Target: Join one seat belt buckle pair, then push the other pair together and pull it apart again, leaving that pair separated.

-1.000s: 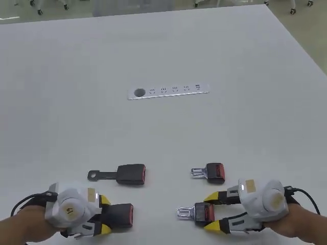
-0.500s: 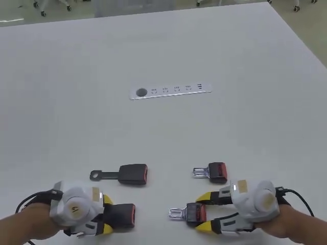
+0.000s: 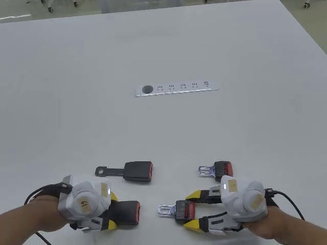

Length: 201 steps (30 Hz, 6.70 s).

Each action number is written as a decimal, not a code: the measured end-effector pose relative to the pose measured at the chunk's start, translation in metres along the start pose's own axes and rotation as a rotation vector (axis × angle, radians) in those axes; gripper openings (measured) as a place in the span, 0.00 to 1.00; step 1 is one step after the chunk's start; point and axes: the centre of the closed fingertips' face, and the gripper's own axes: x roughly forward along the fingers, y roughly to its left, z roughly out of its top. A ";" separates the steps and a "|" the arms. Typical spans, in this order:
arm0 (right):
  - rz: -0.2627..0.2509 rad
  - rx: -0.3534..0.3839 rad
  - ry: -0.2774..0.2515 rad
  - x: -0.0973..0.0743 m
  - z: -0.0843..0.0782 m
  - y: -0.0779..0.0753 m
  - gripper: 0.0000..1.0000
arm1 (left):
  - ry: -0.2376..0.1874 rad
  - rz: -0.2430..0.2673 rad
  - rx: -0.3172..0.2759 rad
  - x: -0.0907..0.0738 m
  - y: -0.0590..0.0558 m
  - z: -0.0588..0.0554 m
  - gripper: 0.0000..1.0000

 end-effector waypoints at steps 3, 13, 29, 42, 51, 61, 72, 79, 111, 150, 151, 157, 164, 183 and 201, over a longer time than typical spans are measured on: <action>-0.008 -0.002 -0.010 0.009 0.005 0.000 0.36 | 0.000 0.000 -0.004 0.000 0.000 0.000 0.34; 0.035 -0.024 -0.055 0.031 0.022 0.011 0.36 | 0.023 -0.001 -0.005 0.001 0.000 0.000 0.34; 0.058 -0.011 -0.057 0.043 0.031 0.009 0.36 | 0.036 0.006 -0.014 0.000 0.001 0.000 0.33; 0.038 0.007 -0.034 0.053 0.036 0.010 0.36 | 0.041 0.004 -0.016 0.000 0.001 0.000 0.33; 0.034 0.012 -0.020 0.060 0.040 0.011 0.35 | 0.054 0.000 -0.001 0.001 0.000 0.000 0.33; 0.020 0.001 -0.003 0.068 0.045 0.010 0.35 | 0.056 0.000 0.002 0.001 0.000 0.000 0.33; 0.010 -0.005 0.022 0.074 0.044 0.009 0.36 | 0.052 0.001 0.007 0.001 0.000 -0.001 0.33; 0.002 -0.014 0.026 0.074 0.045 0.009 0.36 | 0.035 -0.001 0.013 0.001 -0.001 -0.001 0.33; 0.019 -0.123 -0.019 0.072 0.046 0.011 0.34 | -0.192 -0.060 0.103 -0.003 -0.003 0.000 0.33; -0.003 -0.112 -0.003 0.070 0.042 0.013 0.36 | -0.175 -0.060 0.093 -0.002 -0.004 0.002 0.33; -0.004 -0.102 0.003 0.070 0.043 0.013 0.36 | -0.167 -0.060 0.095 -0.002 -0.004 0.002 0.33; -0.031 -0.090 0.076 0.071 0.045 0.012 0.38 | -0.127 -0.035 0.050 -0.001 -0.003 0.003 0.34; -0.116 -0.035 -0.001 0.056 0.069 0.011 0.76 | -0.206 0.056 -0.087 -0.021 0.002 0.025 0.65; -0.258 -0.062 0.011 -0.043 0.068 -0.001 0.86 | -0.349 0.217 -0.102 -0.081 0.022 0.070 0.82; -0.315 -0.005 0.085 -0.103 0.030 -0.058 0.77 | -0.331 0.218 -0.061 -0.082 0.060 0.070 0.82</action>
